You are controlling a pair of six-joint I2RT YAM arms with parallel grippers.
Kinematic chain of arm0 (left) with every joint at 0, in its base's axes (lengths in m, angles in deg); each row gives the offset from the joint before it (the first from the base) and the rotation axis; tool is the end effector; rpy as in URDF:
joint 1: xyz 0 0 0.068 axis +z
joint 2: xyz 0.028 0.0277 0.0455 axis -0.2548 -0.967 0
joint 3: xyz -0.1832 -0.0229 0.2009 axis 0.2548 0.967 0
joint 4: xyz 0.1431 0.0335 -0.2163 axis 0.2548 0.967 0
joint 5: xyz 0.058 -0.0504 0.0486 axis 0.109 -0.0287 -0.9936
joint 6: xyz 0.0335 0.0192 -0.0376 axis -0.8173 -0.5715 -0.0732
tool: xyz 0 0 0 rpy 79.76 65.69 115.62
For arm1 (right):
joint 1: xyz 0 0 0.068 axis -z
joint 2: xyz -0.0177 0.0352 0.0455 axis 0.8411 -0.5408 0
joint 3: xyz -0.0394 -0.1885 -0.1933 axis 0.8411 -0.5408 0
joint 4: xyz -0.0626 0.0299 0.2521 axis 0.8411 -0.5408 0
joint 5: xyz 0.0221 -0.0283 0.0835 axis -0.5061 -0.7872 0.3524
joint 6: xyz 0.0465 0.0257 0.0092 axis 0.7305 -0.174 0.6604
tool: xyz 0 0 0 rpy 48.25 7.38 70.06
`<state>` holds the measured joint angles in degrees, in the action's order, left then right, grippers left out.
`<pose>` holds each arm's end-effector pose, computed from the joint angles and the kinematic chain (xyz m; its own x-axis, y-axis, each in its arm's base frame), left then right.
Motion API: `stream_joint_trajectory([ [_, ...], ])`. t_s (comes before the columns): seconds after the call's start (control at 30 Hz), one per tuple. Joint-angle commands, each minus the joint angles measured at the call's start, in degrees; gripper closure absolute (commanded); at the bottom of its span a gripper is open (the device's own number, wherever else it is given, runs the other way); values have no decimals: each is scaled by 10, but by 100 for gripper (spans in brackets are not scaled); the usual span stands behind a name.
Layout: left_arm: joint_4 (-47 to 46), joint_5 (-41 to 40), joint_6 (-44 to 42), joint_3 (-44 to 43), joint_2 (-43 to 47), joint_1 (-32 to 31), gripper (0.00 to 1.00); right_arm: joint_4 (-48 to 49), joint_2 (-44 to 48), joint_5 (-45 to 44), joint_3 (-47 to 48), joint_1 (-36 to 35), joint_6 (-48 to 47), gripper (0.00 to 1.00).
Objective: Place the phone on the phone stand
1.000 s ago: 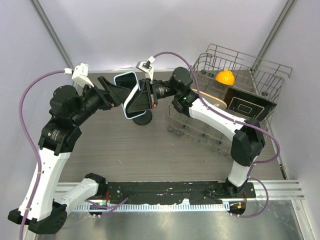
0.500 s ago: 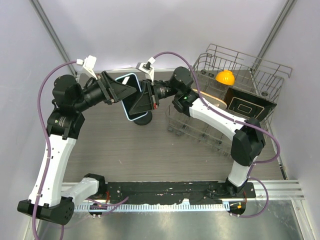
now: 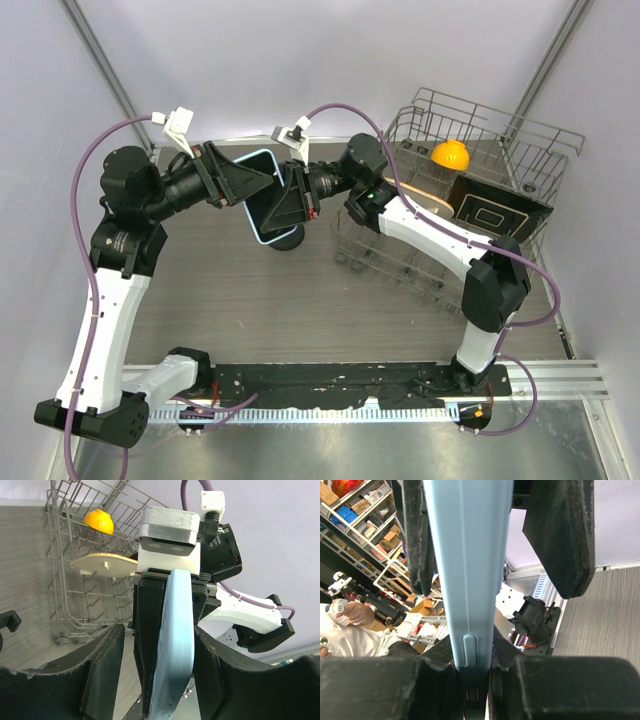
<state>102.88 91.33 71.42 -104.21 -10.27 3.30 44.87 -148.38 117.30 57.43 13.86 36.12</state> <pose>0.1860 -0.0619 0.4819 -0.5722 -0.3981 -0.7170 0.5615 0.4469 -0.6964 0.2688 0.3009 0.4105 -0.5186 -0.1486 -0.8420 -0.7271 -0.4416 0.5257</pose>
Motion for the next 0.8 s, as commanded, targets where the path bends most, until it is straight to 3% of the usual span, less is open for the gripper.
stream_joint_trajectory([
  [0.0,-10,1,-7,-21,7,5,44,44,17,3,12,-2,-6,99],
  [0.23,-3,-4,-17,-31,2,5,48,43,17,10,11,-2,-8,99],
  [0.43,-4,-12,-15,-37,1,5,34,43,16,15,11,-2,-9,99],
  [0.77,-23,-11,-3,-31,-6,4,38,41,14,14,13,-2,-10,99],
])
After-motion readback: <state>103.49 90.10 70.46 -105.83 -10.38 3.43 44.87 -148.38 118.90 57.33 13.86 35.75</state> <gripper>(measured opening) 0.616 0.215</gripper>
